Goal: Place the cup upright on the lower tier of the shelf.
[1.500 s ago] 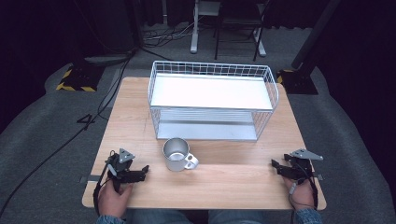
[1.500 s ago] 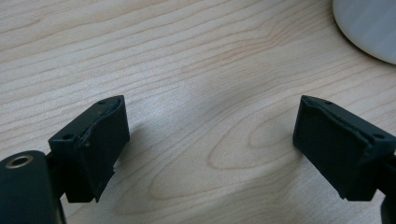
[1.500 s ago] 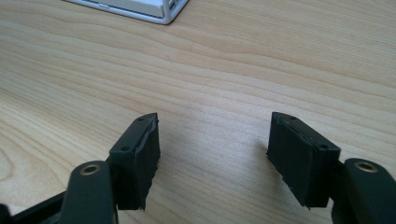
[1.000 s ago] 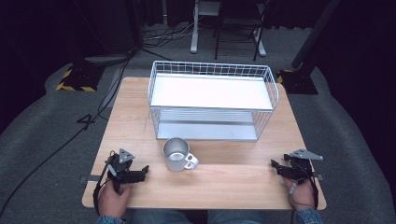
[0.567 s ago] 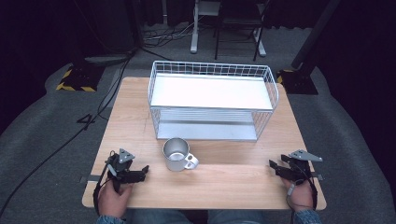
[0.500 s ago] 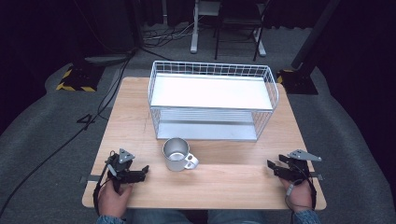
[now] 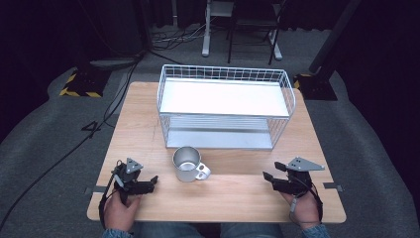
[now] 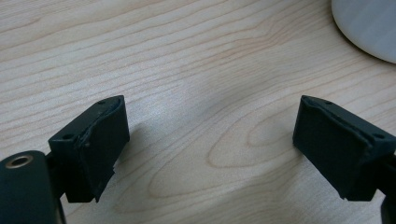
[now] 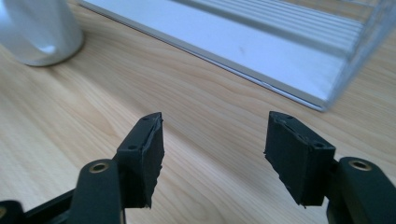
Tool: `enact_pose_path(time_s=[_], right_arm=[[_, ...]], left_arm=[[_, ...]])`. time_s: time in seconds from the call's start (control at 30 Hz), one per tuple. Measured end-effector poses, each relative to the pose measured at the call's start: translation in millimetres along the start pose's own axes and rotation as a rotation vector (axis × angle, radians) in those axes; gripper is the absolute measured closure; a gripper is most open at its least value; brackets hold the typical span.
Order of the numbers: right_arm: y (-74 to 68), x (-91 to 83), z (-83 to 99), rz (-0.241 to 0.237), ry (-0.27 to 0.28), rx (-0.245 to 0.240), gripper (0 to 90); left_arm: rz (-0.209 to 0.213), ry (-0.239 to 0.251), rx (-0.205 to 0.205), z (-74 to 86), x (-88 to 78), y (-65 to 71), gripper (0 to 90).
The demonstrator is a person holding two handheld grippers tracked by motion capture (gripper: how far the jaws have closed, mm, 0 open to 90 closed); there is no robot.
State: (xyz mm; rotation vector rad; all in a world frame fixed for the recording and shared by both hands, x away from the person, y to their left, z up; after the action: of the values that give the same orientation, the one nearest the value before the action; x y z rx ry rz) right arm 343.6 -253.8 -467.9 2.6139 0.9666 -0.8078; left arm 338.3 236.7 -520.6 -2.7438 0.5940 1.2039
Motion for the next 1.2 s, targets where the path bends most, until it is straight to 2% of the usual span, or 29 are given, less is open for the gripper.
enact_pose_path(time_s=[0.07,0.17,0.2,0.37,0.83,1.2], right_arm=[[-2.7,0.2,-1.9,-0.008,0.002,-0.004,37.5],[-20.8,6.4,-9.5,-0.062,0.017,-0.018,37.3],[-20.8,6.4,-9.5,-0.062,0.017,-0.018,37.3],[-44.0,17.4,-17.7,-0.111,0.027,-0.062,37.3],[-76.3,34.3,-38.5,-0.203,0.022,-0.125,36.3],[-97.8,50.9,-54.9,-0.256,0.017,-0.167,36.0]], left_arm=[[0.0,0.0,0.0,0.0,0.0,0.0,11.1],[0.0,0.0,0.0,0.0,0.0,0.0,11.1],[0.0,0.0,0.0,0.0,0.0,0.0,11.1],[0.0,0.0,0.0,0.0,0.0,0.0,11.1],[0.0,0.0,0.0,0.0,0.0,0.0,11.1],[0.001,0.0,0.0,0.0,0.0,0.0,11.1]])
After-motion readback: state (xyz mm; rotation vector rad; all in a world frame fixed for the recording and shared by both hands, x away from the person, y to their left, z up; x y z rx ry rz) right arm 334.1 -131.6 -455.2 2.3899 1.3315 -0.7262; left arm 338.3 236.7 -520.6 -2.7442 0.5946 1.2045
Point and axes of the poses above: each handheld gripper's, and its own axes: x roughly forward along the jaws, z roughly out of its underside, y roughly to its right, the point moved 2 cm from there along x, roughly forward along the jaws, and after that the axes turned 4 degrees about -x, right-handed, at the moved point
